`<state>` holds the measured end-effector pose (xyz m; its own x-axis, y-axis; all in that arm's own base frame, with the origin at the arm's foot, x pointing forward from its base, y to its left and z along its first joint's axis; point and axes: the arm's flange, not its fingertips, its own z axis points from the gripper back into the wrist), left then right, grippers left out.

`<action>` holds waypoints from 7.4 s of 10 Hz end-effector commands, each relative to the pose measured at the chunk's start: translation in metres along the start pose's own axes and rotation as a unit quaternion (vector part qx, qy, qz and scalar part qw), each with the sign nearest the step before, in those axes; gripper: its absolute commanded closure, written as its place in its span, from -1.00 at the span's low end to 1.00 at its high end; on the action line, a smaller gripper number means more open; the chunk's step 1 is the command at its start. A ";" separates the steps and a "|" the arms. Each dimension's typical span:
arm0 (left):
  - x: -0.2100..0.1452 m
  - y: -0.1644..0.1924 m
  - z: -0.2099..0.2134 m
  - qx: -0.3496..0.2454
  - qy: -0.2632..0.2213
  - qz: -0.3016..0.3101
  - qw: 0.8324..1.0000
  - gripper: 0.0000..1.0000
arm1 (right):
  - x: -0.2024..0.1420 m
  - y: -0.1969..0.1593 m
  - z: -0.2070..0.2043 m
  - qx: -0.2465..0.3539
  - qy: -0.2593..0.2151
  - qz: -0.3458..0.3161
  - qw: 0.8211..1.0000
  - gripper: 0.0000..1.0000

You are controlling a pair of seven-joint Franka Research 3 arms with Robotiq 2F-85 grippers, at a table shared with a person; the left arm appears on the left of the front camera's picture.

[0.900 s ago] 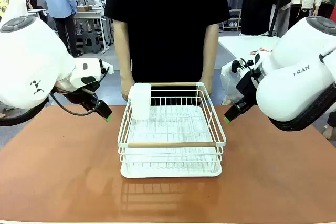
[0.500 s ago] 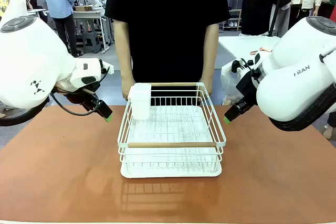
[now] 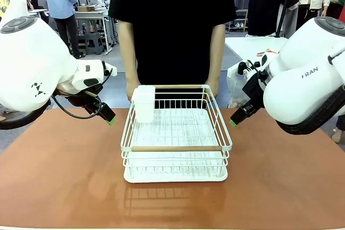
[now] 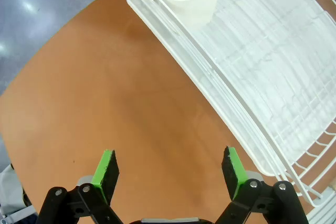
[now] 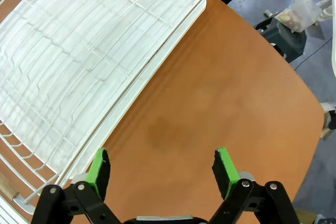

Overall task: Clean the table.
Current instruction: Pick up the Lint Roller when the human hands it over.

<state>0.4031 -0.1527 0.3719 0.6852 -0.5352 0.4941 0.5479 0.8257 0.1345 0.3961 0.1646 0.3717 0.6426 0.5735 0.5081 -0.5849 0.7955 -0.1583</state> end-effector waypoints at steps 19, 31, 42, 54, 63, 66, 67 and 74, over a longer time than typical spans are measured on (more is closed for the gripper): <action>-0.211 0.281 0.152 -0.422 -0.108 0.420 0.796 -1.00 | -0.204 -0.284 0.211 0.411 -0.100 -0.436 0.794 -1.00; -0.217 0.278 0.146 -0.414 -0.106 0.431 0.795 -1.00 | -0.221 -0.286 0.197 0.414 -0.106 -0.458 0.779 -1.00; -0.217 0.278 0.146 -0.414 -0.106 0.431 0.795 -1.00 | -0.221 -0.286 0.197 0.414 -0.106 -0.458 0.779 -1.00; -0.217 0.278 0.146 -0.414 -0.106 0.431 0.795 -1.00 | -0.221 -0.286 0.197 0.414 -0.106 -0.458 0.779 -1.00; -0.217 0.278 0.146 -0.414 -0.106 0.431 0.795 -1.00 | -0.221 -0.286 0.197 0.414 -0.106 -0.458 0.779 -1.00; -0.217 0.278 0.146 -0.414 -0.106 0.431 0.795 -1.00 | -0.221 -0.286 0.197 0.414 -0.106 -0.458 0.779 -1.00; -0.217 0.278 0.146 -0.414 -0.106 0.431 0.795 -1.00 | -0.221 -0.286 0.197 0.414 -0.106 -0.458 0.779 -1.00; -0.188 0.272 0.168 -0.366 -0.075 0.480 0.794 -1.00 | -0.221 -0.286 0.197 0.414 -0.106 -0.458 0.779 -1.00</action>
<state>0.3445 0.2137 0.4374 0.9259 0.3077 0.2191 0.0586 0.4560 -0.8881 0.3248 -0.2281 0.4669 0.9367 -0.2772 0.2139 -0.0850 0.4126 0.9069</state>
